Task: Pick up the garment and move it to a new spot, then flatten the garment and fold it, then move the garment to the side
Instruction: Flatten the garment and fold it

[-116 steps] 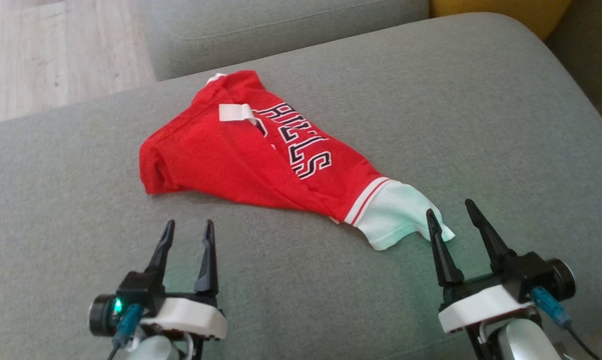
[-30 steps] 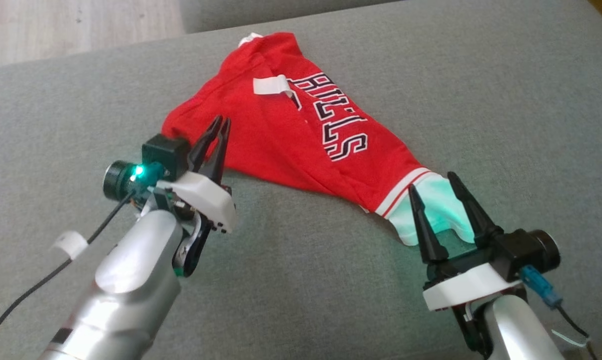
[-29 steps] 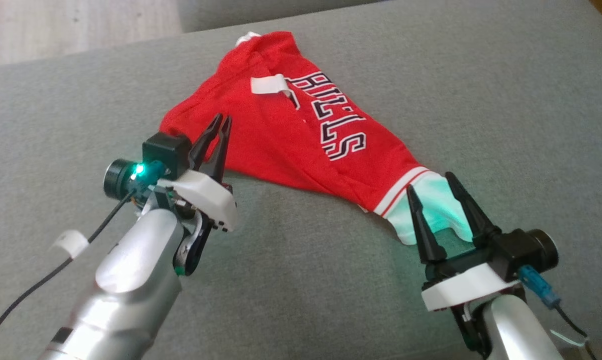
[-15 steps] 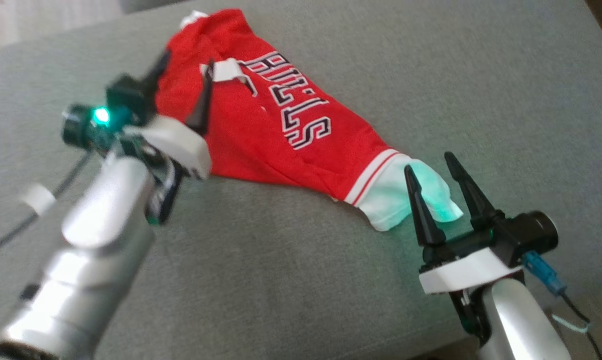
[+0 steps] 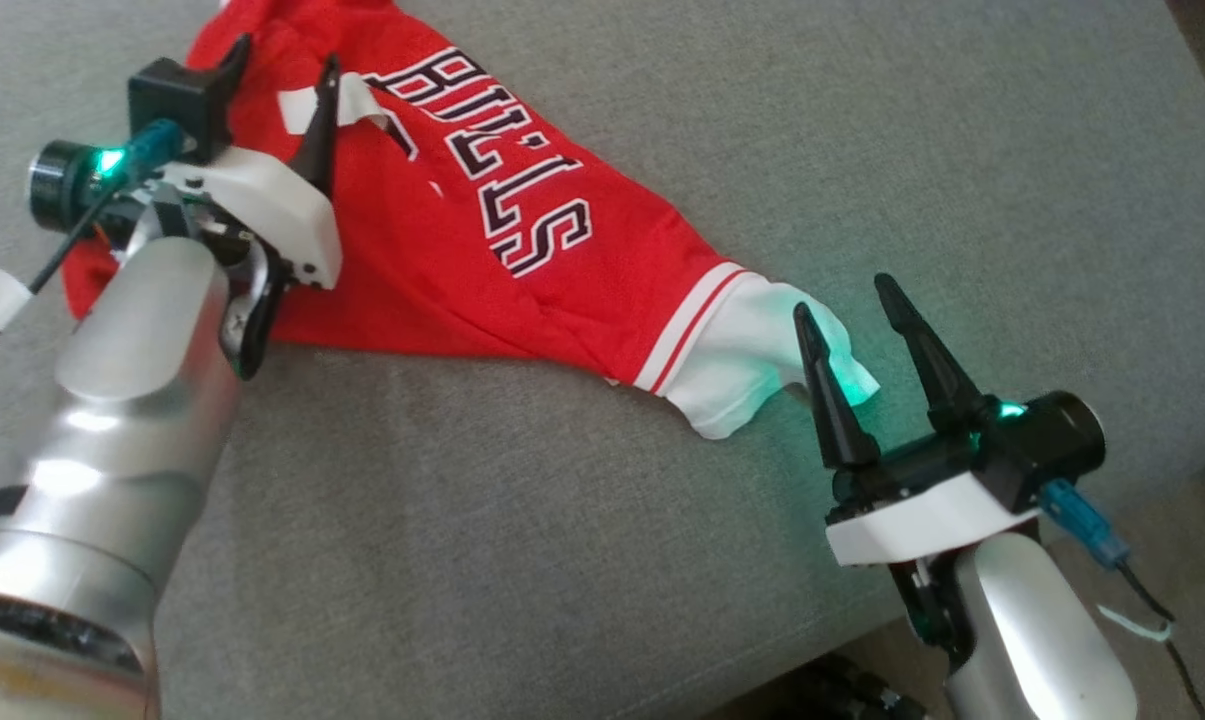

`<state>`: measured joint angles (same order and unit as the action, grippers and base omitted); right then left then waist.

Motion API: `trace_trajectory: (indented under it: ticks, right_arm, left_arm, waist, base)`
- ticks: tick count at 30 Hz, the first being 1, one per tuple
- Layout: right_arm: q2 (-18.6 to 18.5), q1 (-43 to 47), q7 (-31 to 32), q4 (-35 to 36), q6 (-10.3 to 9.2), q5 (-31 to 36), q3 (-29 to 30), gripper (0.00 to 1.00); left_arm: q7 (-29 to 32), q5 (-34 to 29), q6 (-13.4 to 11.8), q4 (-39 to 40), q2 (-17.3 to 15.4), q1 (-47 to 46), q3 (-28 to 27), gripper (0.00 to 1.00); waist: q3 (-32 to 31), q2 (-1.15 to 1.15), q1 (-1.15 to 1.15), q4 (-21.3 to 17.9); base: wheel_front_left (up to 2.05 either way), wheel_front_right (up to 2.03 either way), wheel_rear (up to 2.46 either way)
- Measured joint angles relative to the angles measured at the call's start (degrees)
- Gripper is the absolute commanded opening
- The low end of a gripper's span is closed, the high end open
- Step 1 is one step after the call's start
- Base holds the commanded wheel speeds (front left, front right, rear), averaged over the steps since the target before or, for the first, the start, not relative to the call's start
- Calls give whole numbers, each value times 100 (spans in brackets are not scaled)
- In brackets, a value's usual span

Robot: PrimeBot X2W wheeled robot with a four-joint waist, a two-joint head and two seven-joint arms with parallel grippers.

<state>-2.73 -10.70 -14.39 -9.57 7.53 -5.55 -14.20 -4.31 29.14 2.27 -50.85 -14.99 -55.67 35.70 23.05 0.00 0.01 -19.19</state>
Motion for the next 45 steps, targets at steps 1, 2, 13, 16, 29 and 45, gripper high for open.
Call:
trace_trajectory:
  ticks: [1, 2, 13, 16, 29, 45]
  right_arm:
    - [0, -26, 0, 2, 0, 0, 1, 100]
    - [0, -49, 0, 12, 0, 0, 3, 100]
    - [0, -52, 0, 20, 0, 0, -65, 100]
    - [0, -51, 0, 7, 0, 1, -100, 100]
    - [0, -49, 0, -12, 0, -1, -132, 100]
    - [0, -19, 0, -92, 0, 11, -8, 100]
  left_arm:
    - [-35, 0, 21, -98, 1, -48, 1, 100]
    - [-62, 0, 29, -180, 3, -85, 2, 100]
    - [-242, 1, 179, -958, -3, -333, 31, 100]
    - [-257, 1, 181, -1102, 2, -371, 71, 100]
    - [-421, 34, 285, -1444, 181, -405, 165, 40]
    - [-894, 275, 383, -1506, 621, -311, 186, 0]
  waist:
    - [27, 0, 0, -26]
    - [48, 0, 0, -47]
    - [9, 0, -1, -151]
    - [-24, 0, -1, -175]
    - [-2, 0, -1, -198]
    - [-328, 0, -1, 69]
  base:
    - [0, 0, 0]
    - [0, 0, 0]
    - [0, 0, 0]
    - [0, 0, 0]
    - [0, 0, 0]
    - [0, 0, 0]
